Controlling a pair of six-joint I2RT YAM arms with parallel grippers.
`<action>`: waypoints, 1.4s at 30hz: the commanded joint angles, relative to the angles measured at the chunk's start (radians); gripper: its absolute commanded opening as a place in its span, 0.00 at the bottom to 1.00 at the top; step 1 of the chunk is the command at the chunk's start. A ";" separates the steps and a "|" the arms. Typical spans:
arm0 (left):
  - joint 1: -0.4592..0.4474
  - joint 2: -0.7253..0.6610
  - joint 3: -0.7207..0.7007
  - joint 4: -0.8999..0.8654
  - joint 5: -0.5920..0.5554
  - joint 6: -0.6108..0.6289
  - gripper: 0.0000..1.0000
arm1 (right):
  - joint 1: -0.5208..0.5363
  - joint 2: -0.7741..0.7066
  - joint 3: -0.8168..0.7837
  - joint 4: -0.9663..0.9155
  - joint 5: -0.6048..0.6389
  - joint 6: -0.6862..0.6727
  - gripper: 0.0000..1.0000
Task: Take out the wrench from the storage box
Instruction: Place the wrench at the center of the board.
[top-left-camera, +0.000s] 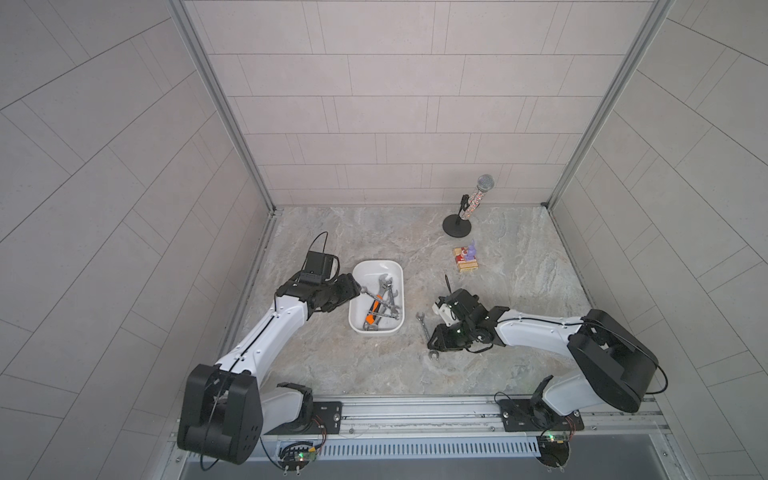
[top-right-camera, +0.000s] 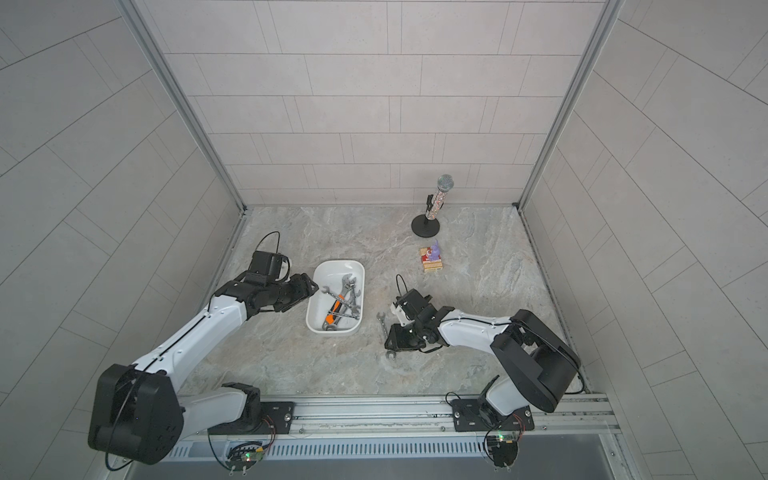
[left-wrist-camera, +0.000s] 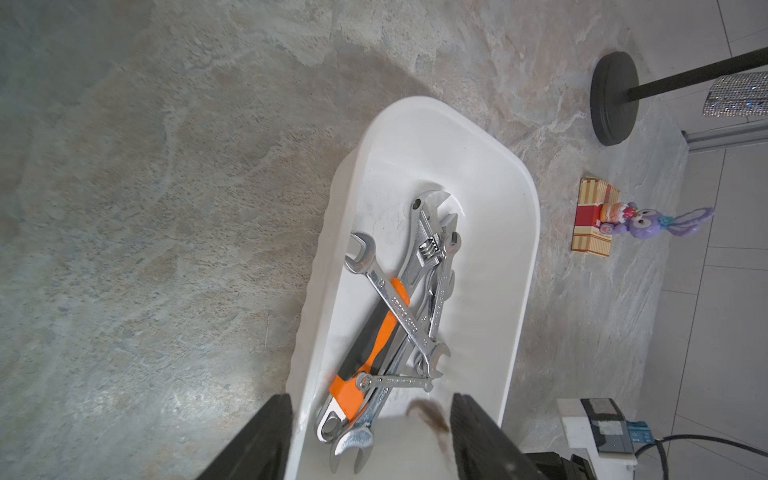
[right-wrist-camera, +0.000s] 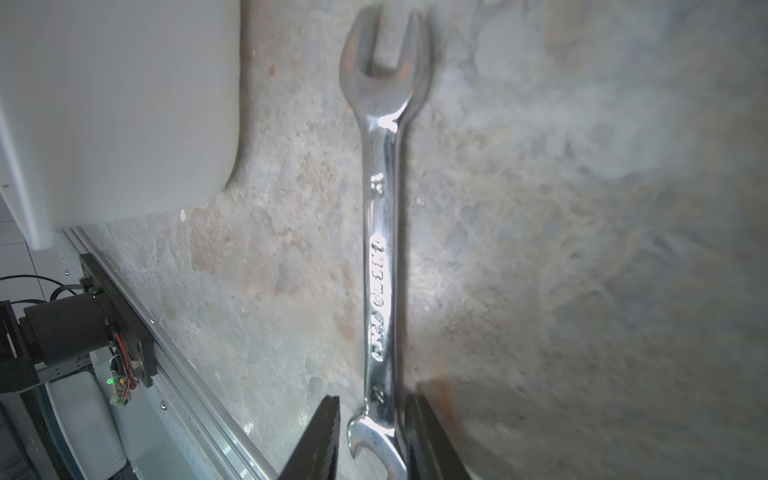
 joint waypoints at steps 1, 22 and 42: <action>-0.004 -0.017 -0.006 0.010 -0.001 -0.004 0.67 | 0.011 0.009 -0.018 -0.051 0.000 -0.020 0.31; -0.004 -0.023 -0.015 0.013 -0.006 -0.004 0.67 | 0.050 0.033 0.011 -0.037 0.026 -0.021 0.31; -0.004 -0.023 -0.021 0.015 -0.006 -0.005 0.67 | 0.042 0.116 0.101 0.013 0.053 -0.045 0.31</action>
